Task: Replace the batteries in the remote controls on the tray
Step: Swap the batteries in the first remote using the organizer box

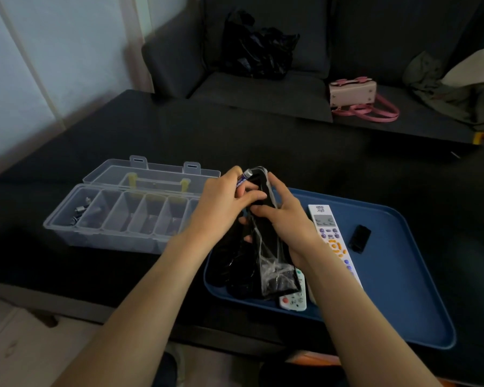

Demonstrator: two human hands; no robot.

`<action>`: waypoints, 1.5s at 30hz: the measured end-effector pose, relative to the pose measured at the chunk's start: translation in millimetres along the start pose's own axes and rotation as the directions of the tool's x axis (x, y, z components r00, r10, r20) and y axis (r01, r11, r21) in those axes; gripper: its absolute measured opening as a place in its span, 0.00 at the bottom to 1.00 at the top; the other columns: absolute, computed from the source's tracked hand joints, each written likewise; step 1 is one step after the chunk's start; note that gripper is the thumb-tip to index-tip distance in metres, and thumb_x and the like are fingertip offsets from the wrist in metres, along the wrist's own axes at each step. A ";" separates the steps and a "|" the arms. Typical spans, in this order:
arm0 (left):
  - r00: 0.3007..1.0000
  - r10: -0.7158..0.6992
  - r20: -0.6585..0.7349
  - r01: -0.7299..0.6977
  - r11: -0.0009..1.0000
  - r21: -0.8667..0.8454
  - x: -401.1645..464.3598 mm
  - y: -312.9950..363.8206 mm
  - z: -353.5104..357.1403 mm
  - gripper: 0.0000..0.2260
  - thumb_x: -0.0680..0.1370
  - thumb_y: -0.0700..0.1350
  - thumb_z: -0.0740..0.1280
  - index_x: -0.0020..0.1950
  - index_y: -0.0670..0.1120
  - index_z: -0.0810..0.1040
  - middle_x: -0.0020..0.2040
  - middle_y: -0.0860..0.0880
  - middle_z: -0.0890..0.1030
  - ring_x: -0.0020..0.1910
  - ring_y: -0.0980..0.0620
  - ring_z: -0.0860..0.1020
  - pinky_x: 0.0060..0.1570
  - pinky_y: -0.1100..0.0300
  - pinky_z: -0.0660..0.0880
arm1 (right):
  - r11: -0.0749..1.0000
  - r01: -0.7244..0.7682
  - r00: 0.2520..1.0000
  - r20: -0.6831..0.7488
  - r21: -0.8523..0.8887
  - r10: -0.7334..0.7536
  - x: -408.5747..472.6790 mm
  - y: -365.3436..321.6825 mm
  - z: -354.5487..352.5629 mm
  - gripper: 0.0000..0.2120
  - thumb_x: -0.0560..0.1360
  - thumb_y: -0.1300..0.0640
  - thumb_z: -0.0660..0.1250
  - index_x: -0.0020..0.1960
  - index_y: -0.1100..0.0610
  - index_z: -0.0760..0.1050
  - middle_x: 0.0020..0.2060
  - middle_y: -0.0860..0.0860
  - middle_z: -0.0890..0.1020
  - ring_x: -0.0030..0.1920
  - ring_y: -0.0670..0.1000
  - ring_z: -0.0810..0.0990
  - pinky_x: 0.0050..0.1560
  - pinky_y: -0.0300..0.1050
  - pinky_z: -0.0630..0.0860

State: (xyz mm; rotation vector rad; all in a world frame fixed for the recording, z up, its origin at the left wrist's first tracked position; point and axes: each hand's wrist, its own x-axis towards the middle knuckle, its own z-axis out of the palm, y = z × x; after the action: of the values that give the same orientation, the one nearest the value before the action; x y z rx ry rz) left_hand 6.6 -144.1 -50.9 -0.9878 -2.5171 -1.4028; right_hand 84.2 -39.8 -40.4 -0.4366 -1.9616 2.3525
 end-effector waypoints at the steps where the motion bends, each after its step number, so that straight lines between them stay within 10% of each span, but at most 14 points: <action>1: 1.000 0.009 0.001 -0.009 1.000 0.003 -0.4 -0.6 -0.2 0.17 0.72 0.46 0.72 0.34 0.50 0.63 0.44 0.49 0.84 0.36 0.74 0.72 0.39 0.80 0.67 | 1.000 0.007 1.000 -0.002 -0.005 -0.007 -0.4 -0.1 0.5 0.27 0.78 0.70 0.60 0.50 0.35 0.66 0.50 0.58 0.80 0.47 0.58 0.81 0.44 0.59 0.79; 7: 0.997 0.014 0.070 -0.014 1.000 -0.003 -2.1 -4.0 -3.8 0.13 0.71 0.49 0.72 0.40 0.45 0.69 0.44 0.53 0.83 0.36 0.71 0.75 0.38 0.77 0.70 | 0.992 0.087 0.996 -0.028 -0.088 -0.090 0.2 1.8 -1.2 0.26 0.77 0.69 0.61 0.49 0.35 0.66 0.50 0.53 0.79 0.47 0.55 0.82 0.40 0.51 0.81; 15: 0.992 0.008 0.128 -0.008 1.000 -0.003 -2.7 -9.5 -1.0 0.13 0.76 0.45 0.67 0.37 0.50 0.64 0.48 0.47 0.83 0.43 0.73 0.75 0.43 0.75 0.72 | 0.985 0.067 0.990 -0.115 -0.161 -0.086 5.4 6.1 -5.6 0.34 0.77 0.70 0.61 0.76 0.47 0.55 0.58 0.53 0.77 0.48 0.52 0.81 0.33 0.40 0.81; 20: 0.996 -0.008 0.092 0.011 0.999 -0.036 -3.2 -6.1 1.3 0.12 0.74 0.43 0.70 0.38 0.45 0.66 0.47 0.48 0.83 0.39 0.76 0.74 0.39 0.78 0.70 | 0.984 0.077 0.987 -0.130 -0.161 -0.098 8.6 9.9 -4.2 0.34 0.78 0.68 0.60 0.77 0.46 0.53 0.67 0.56 0.73 0.61 0.56 0.77 0.54 0.54 0.79; 29: 1.000 0.005 -0.006 -0.004 0.988 0.155 -2.0 -9.4 9.0 0.12 0.74 0.50 0.69 0.42 0.47 0.68 0.39 0.46 0.79 0.41 0.50 0.78 0.36 0.63 0.68 | 0.998 0.051 0.982 -0.178 -0.041 -0.058 11.9 15.6 0.1 0.22 0.83 0.56 0.51 0.76 0.46 0.56 0.67 0.55 0.73 0.66 0.58 0.74 0.66 0.63 0.69; 34: 0.999 0.047 0.024 -0.050 0.989 0.141 -3.4 -6.8 8.6 0.11 0.75 0.46 0.69 0.39 0.46 0.67 0.31 0.54 0.72 0.32 0.58 0.72 0.33 0.71 0.68 | 0.995 0.104 0.974 -0.204 -0.009 -0.104 12.1 12.2 -7.3 0.18 0.84 0.55 0.50 0.71 0.43 0.63 0.62 0.53 0.77 0.62 0.58 0.76 0.62 0.61 0.73; 45: 0.993 -0.054 -0.105 0.050 0.998 -0.036 -0.9 -10.0 17.0 0.12 0.73 0.43 0.71 0.36 0.47 0.69 0.45 0.49 0.83 0.47 0.59 0.80 0.41 0.74 0.71 | 0.997 0.059 0.983 -0.172 -0.052 -0.068 16.3 19.5 -5.7 0.22 0.83 0.58 0.50 0.75 0.42 0.57 0.60 0.55 0.79 0.45 0.57 0.82 0.38 0.52 0.80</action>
State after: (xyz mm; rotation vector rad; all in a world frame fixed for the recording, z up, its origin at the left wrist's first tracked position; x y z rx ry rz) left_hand 5.2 -134.8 -68.3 -0.8351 -2.4681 -1.4747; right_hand 72.7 -34.6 -63.2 -0.5530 -1.9251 2.1543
